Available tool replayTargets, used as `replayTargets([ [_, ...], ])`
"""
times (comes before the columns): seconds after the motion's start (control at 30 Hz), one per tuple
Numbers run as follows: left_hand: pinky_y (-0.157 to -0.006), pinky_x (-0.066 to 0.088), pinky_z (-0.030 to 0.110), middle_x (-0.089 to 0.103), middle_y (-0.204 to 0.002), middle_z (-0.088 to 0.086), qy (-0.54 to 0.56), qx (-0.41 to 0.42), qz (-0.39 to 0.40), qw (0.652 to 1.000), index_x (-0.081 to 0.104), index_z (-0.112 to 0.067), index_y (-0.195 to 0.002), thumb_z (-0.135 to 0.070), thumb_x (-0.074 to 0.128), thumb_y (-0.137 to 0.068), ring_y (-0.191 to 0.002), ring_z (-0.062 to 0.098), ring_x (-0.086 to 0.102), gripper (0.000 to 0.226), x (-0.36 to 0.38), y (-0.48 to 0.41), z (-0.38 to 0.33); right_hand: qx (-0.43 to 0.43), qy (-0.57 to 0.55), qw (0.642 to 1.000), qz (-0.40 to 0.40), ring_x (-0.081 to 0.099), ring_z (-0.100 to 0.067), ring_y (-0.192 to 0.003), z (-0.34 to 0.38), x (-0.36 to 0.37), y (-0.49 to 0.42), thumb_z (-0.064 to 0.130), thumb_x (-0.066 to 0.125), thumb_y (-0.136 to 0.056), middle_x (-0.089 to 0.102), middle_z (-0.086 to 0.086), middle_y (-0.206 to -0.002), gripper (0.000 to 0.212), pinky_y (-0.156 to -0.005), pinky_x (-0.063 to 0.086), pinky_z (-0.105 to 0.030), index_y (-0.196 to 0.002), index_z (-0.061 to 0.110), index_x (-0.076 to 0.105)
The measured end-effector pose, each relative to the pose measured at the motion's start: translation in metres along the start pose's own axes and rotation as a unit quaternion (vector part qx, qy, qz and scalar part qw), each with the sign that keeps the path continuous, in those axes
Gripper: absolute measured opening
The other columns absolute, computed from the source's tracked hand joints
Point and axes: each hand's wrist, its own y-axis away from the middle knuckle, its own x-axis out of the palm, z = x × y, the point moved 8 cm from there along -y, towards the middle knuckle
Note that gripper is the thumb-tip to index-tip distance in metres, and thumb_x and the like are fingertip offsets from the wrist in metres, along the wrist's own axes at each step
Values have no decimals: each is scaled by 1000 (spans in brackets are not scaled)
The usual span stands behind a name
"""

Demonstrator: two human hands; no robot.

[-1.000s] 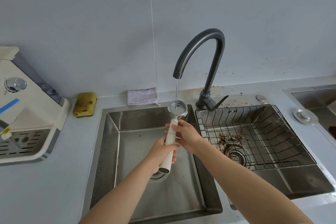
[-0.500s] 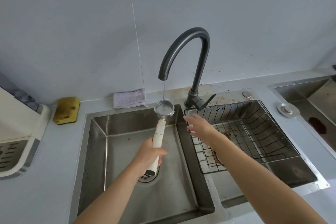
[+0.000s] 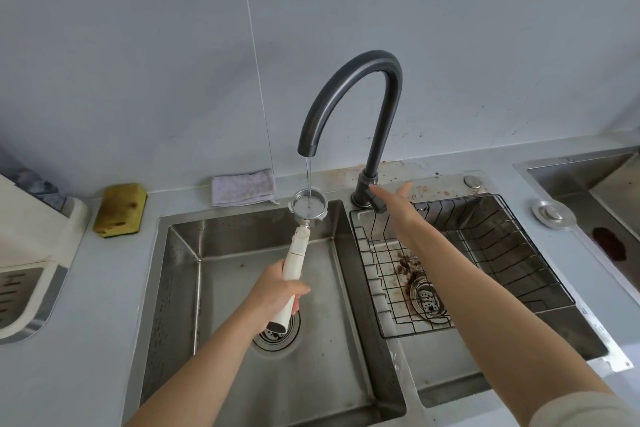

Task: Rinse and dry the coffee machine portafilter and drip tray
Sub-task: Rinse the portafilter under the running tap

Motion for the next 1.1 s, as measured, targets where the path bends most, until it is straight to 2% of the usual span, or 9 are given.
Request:
replayTargets([
  [0.23,-42,39,22,43,-56,6,-5,0,0,1000,44,-8,-80,4,59,-77,-38,14,42,20,-2,0,-2,-3,-19,1000,1,-3,-28,-145,10,7,-2,43,56,-88,-21,-7,-155,106,-117,6,-49,-138,16,-34],
  [0.33,-42,38,22,43,-55,6,-8,-2,-4,1000,44,-7,-79,4,59,-76,-36,14,41,20,-3,2,-3,2,-18,999,28,2,-29,-144,17,8,-2,47,52,-88,-15,-8,-156,104,-114,9,-52,-138,17,-34],
  [0.43,-40,38,20,43,-54,6,-8,-1,-6,1000,43,-6,-79,6,59,-76,-34,13,40,20,-4,4,-6,10,16,1000,25,0,-34,-144,22,3,-3,52,51,-86,-12,-11,-156,105,-114,11,-54,-139,13,-31],
  [0.57,-41,37,20,43,-52,5,-8,2,-9,1000,43,-7,-78,6,58,-76,-38,16,40,20,-5,8,-10,7,31,999,31,1,-31,-144,22,3,5,48,51,-89,-9,-10,-157,103,-114,10,-49,-139,14,-32],
  [0.7,-41,37,20,42,-54,5,2,1,-15,1000,43,-7,-77,6,59,-76,-38,15,40,20,-6,13,-9,-13,12,999,27,9,-28,-144,19,6,18,37,50,-93,2,-9,-157,95,-114,11,-45,-141,16,-29],
  [0.83,-39,38,19,42,-54,5,-4,4,-15,1000,43,-7,-77,5,59,-77,-35,12,41,20,-8,19,-9,-4,30,997,68,21,-29,-141,0,41,38,38,54,-90,15,-6,-156,90,-113,16,-49,-147,22,-13],
  [0.97,-40,37,20,44,-53,6,-8,9,-26,1000,45,-6,-82,3,61,-78,-34,13,42,18,-12,26,-8,31,23,990,135,37,-26,-133,-30,94,68,41,58,-87,26,-7,-152,86,-112,28,-46,-148,17,3],
  [1.03,-39,37,21,46,-54,7,-10,17,-31,999,52,-7,-92,3,60,-79,-33,12,42,18,-13,31,-8,32,7,987,155,51,-23,-118,-39,116,82,35,57,-88,42,-8,-142,73,-102,39,-38,-146,13,19],
  [1.1,-39,38,21,50,-59,9,-14,24,-39,999,57,-9,-99,4,59,-79,-35,11,44,24,-14,36,-8,15,-9,986,168,57,-20,-99,-41,133,92,26,57,-89,56,-6,-120,49,-86,44,-32,-133,9,40],
])
